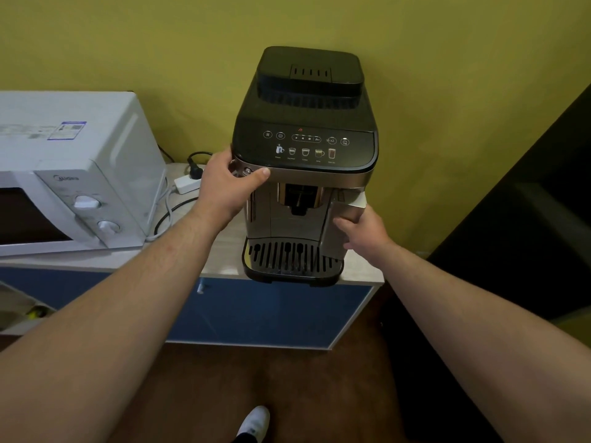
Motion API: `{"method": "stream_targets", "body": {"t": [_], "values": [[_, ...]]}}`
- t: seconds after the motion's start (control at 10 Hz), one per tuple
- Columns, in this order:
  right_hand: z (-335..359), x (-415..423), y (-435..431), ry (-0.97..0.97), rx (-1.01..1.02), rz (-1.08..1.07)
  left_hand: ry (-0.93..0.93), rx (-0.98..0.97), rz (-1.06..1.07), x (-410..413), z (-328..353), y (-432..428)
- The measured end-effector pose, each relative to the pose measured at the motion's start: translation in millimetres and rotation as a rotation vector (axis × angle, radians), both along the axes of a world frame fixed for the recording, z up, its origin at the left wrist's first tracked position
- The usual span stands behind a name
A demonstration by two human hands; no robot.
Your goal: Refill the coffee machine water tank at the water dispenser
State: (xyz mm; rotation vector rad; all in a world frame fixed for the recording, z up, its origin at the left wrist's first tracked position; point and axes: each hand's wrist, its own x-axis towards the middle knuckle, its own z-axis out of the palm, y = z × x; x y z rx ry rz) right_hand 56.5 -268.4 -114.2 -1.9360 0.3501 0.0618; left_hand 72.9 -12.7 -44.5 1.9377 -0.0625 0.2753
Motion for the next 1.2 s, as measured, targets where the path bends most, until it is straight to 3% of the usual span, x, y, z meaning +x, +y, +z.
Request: {"method": "stream_targets", "body": {"t": [0.9, 1.1, 1.2], "values": [[7.6, 36.5, -6.5, -0.004, 0.044, 0.049, -0.038, 0.032, 0.004, 2.4, -2.6, 0.7], [25.3, 30.6, -18.2, 0.067, -0.156, 0.15, -0.022, 0.057, 0.002, 5.3, -2.2, 2.8], [37.0, 14.5, -29.6, 0.163, -0.386, 0.242, -0.008, 0.048, 0.007, 2.5, -0.1, 0.8]]}}
